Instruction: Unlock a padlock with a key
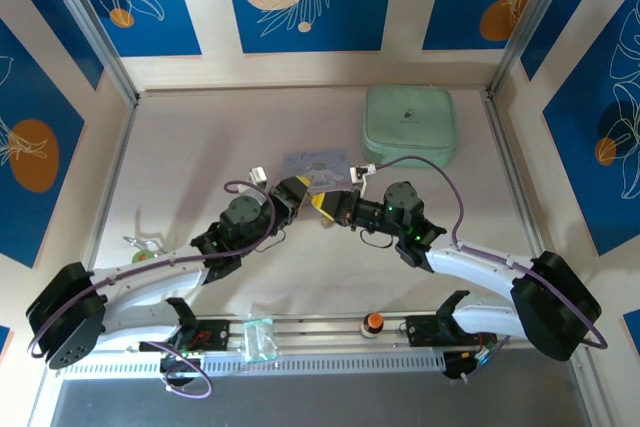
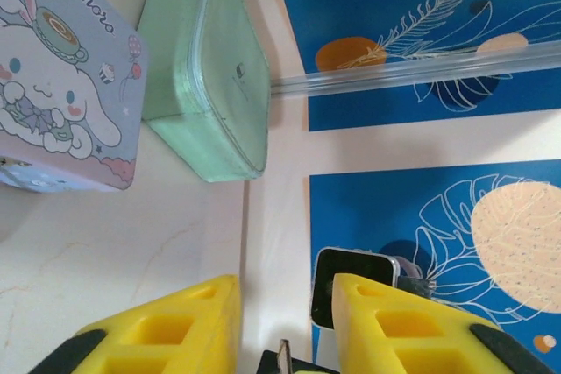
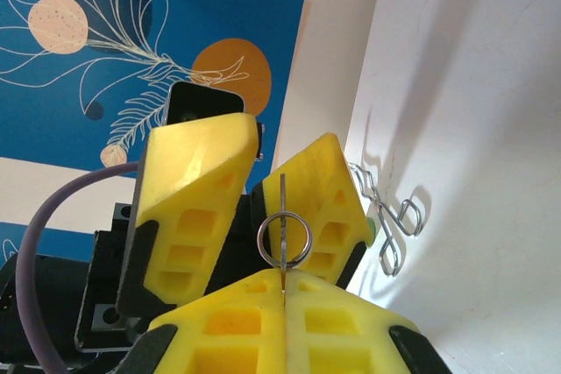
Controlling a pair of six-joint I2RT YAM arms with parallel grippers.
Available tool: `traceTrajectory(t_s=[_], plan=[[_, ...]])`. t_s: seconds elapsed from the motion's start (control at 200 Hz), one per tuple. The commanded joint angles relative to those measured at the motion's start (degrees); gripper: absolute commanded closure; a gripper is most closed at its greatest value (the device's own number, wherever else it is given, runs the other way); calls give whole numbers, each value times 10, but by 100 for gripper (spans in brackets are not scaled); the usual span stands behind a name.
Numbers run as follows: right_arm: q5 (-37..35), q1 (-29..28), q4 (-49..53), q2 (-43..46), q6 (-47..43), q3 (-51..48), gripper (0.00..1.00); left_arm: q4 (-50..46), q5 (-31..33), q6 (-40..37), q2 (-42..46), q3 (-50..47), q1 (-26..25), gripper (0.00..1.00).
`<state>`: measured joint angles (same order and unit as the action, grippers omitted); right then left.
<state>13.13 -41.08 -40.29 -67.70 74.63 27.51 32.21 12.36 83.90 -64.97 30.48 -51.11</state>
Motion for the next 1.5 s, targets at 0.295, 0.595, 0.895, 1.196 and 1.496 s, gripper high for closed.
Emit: traceTrajectory(t_s=[0.295,0.595,0.895,1.196,1.496], plan=[[9,0,-3,3,0,-4,100,-11,9,2,3,-5,5,93],[6,3,-4,4,-5,-5,72,-41,11,-17,14,2,5,100],[-17,10,58,55,-29,23,14,-173,20,-145,59,89,3,100],[-36,-1,-134,-6,54,-7,43,-116,11,-150,53,96,0,100],[-50,-14,-150,-16,66,-2,48,-76,17,-145,49,82,-9,100]])
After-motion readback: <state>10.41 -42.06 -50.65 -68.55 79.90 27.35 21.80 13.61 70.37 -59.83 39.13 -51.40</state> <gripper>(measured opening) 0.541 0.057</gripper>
